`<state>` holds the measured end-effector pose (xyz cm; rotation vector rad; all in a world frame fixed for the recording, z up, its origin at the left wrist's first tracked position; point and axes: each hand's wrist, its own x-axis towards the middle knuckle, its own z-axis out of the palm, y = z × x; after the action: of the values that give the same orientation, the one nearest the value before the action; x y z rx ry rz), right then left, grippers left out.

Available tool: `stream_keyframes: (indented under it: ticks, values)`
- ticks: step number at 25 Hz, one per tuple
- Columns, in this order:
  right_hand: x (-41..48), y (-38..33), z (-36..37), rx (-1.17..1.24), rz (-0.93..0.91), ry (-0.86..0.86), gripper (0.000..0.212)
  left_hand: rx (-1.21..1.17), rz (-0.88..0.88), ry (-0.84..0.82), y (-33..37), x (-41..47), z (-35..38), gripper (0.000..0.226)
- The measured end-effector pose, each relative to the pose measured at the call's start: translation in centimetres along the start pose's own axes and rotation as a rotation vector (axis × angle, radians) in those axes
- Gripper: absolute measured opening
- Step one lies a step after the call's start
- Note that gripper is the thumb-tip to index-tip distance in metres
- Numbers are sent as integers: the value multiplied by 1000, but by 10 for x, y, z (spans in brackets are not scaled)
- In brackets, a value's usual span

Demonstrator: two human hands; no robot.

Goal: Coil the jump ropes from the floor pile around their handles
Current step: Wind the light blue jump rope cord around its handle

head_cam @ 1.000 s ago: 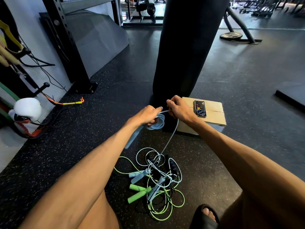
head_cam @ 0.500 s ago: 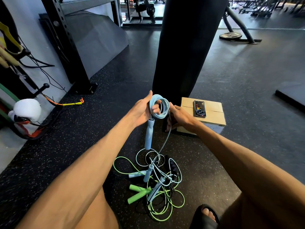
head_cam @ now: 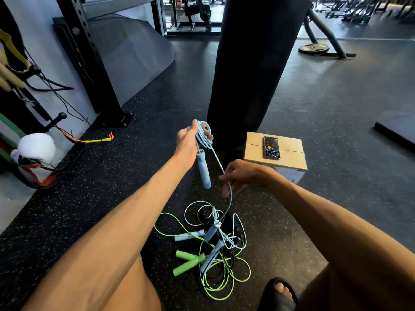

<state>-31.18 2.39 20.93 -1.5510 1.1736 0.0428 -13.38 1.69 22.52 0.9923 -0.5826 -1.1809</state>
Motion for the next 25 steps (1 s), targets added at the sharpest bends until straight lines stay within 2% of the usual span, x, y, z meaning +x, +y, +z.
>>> stream_keyframes:
  ticks: [4,9,12,15,18,20,22,25]
  values:
    - [0,-2,3,64,-98,25,18,129,87,23,-1,8,-8,31]
    - [-2,-17,9,101,-255,23,26,627,340,-49,-10,8,-11,29]
    - [-3,-21,13,198,-322,-50,32,805,434,-134,-13,4,-11,28]
    - [-2,-21,7,177,-334,-11,41,1044,513,-167,-16,3,-15,30]
    - [-3,-21,-2,129,-339,118,47,1292,454,-222,-18,5,-22,37]
    - [-3,-20,-8,96,-357,265,51,1368,339,-352,-18,2,-23,39]
    - [-2,-21,-11,73,-385,381,52,1374,208,-463,-19,-2,-18,39]
    - [5,-20,-13,92,-426,531,50,1211,51,-479,-18,-6,-10,43]
